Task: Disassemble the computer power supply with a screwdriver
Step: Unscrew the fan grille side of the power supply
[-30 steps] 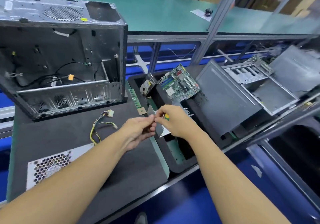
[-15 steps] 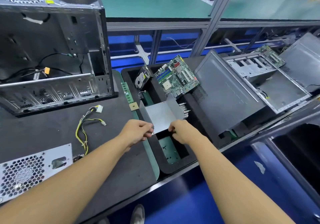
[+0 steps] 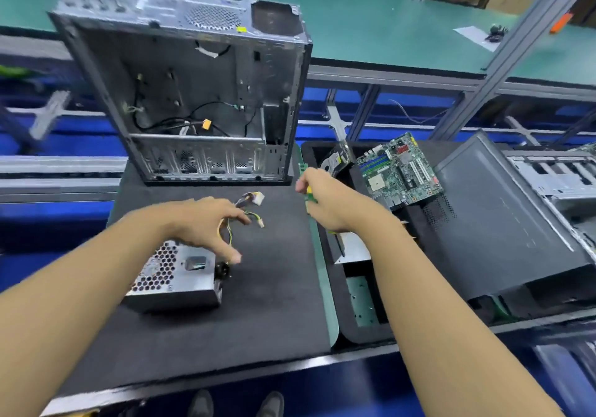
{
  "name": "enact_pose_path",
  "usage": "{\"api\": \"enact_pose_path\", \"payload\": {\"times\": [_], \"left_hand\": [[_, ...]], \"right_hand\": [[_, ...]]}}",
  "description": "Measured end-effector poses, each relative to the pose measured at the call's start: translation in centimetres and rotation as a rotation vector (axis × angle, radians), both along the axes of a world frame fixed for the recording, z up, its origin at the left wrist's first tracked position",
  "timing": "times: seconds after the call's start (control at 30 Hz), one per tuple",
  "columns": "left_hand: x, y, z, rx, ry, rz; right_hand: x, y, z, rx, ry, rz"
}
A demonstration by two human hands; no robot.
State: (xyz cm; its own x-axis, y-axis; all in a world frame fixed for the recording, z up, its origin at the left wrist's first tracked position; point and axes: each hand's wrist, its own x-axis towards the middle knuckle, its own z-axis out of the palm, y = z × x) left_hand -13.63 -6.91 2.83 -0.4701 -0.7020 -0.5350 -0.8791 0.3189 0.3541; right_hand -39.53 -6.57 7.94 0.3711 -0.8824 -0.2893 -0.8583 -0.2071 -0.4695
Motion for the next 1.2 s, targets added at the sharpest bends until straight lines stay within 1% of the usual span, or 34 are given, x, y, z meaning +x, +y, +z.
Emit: {"api": "enact_pose_path", "payload": {"times": [0.07,0.13,0.2,0.27,0.33,0.47,0.57,0.63,0.73,0.83,0.87,0.9,0.97,1.0,1.03,1.1,1.2], "left_hand": [[3.2,0.9,-0.2,0.082,-0.167,-0.028],[6.0,2.0,-0.8,0.159,-0.251,-0.028],[8.3,3.1,-1.5,0.178,-0.306,-0.034],[9.9,4.2,-2.1,0.164,-0.294,-0.040],[11.3,5.0,-3.0,0.088,-0.196,-0.060],[13.1,6.1,-5.1,-0.159,0.035,-0.082],[13.7,6.1,-6.6,-0.230,0.146,-0.037],[13.4,5.8,-7.2,-0.283,0.188,-0.013],[12.6,4.8,-7.1,-0.339,0.202,0.013],[12.0,4.2,-6.6,-0.384,0.140,0.002],[11.7,4.4,-6.4,-0.394,0.171,0.005],[11.2,4.8,-6.3,-0.393,0.255,0.022],[10.2,5.6,-6.2,-0.402,0.501,0.089],[9.7,6.0,-6.2,-0.412,0.598,0.139],[9.4,6.3,-6.3,-0.408,0.656,0.197],[9.2,6.6,-6.3,-0.365,0.702,0.286],[9.6,6.5,-6.2,-0.290,0.677,0.320]], "right_hand": [[2.6,0.1,0.9,-0.017,-0.008,0.046],[5.0,0.4,1.5,-0.001,-0.062,0.046],[7.3,0.7,1.8,-0.020,-0.111,0.041],[9.4,1.0,2.2,-0.087,-0.133,0.055],[11.5,1.2,2.7,-0.160,-0.160,0.054],[15.4,1.6,3.6,-0.294,-0.173,0.001],[16.4,1.9,3.6,-0.426,-0.223,-0.103],[16.8,2.2,3.8,-0.464,-0.295,-0.143],[16.8,2.8,3.9,-0.448,-0.364,-0.152],[16.7,3.5,3.7,-0.331,-0.396,-0.133],[16.7,3.8,3.6,-0.299,-0.408,-0.122],[16.7,4.1,3.3,-0.275,-0.415,-0.111],[16.8,4.5,2.9,-0.248,-0.422,-0.092],[16.9,4.7,2.6,-0.241,-0.429,-0.087],[16.9,4.7,2.3,-0.236,-0.438,-0.082],[16.8,4.8,1.9,-0.231,-0.441,-0.067],[16.5,4.7,1.4,-0.232,-0.429,-0.035]]}}
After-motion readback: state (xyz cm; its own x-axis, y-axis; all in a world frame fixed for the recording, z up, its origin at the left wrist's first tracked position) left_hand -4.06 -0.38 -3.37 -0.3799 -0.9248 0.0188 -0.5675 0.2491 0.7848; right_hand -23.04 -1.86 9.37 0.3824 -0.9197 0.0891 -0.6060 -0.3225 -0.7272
